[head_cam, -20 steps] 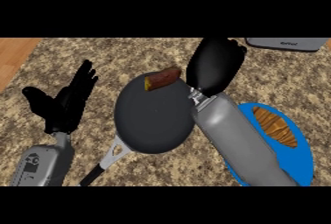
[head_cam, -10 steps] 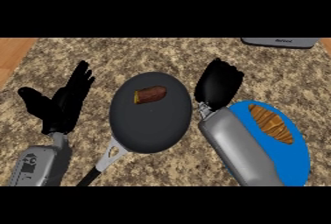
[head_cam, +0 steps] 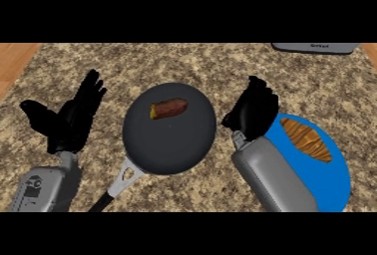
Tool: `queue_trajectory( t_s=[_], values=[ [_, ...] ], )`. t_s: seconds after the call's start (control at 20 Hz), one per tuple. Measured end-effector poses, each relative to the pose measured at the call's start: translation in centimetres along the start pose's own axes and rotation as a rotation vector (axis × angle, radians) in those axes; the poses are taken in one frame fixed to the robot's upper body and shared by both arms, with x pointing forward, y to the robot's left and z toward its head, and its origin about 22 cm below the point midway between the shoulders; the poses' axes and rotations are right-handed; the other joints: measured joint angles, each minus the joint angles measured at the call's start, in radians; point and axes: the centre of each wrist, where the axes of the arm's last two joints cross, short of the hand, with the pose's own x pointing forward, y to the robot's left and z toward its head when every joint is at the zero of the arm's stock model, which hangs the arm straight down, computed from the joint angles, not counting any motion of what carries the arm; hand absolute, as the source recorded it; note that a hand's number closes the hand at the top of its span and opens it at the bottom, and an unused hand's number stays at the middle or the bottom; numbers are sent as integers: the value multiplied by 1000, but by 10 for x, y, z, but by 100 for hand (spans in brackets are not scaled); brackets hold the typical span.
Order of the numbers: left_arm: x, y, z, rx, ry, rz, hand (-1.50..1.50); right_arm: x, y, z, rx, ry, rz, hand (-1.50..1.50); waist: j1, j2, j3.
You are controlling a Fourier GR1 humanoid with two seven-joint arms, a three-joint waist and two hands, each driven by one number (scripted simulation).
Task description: Pick the sweet potato from the plate and place it in the pan
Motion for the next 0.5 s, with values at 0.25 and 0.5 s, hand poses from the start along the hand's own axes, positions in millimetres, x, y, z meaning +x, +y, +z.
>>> queue_trajectory(
  t_s=[0.25, 0.5],
  values=[
    [-3, 5, 1, 13, 7, -2, 0, -4, -13, 11, -84, -50, -160, -150, -22, -10, 0],
    [-8, 11, 5, 40, 25, 4, 0, -15, -35, 19, -165, -67, -373, -150, -50, -23, 1]
  ],
)
